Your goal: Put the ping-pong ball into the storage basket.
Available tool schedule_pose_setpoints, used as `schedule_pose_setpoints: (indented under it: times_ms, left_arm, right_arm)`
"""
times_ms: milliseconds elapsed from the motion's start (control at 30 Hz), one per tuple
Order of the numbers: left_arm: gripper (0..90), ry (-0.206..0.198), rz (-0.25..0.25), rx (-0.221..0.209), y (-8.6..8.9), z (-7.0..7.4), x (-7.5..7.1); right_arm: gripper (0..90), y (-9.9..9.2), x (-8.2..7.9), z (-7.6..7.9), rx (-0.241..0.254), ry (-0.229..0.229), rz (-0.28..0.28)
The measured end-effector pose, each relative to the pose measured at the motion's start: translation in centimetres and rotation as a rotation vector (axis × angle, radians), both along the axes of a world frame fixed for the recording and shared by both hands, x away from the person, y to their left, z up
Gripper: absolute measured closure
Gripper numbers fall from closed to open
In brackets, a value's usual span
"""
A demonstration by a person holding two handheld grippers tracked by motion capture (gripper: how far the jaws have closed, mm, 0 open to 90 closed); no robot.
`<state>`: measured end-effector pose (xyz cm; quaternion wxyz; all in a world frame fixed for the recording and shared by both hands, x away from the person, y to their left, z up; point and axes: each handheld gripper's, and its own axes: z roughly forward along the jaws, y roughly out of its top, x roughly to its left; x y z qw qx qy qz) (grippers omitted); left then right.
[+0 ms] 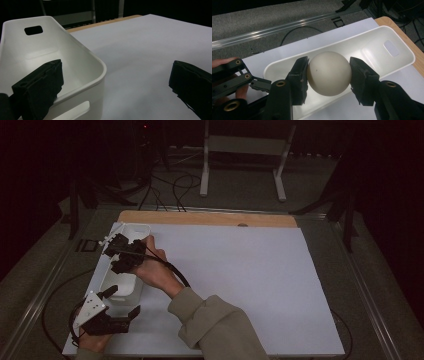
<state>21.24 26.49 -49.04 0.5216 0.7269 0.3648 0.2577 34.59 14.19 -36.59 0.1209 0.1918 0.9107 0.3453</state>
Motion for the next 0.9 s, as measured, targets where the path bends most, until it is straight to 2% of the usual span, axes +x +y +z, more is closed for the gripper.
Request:
schedule_pose_setpoints:
  times_ms: [900]
  left_arm:
    - [0.1, -0.001, 0.0, -0.001, 0.06, 0.0, -0.01]
  right_arm:
    - [50.2, 0.54, 0.29, -0.62, 0.007, 0.025, -0.012]
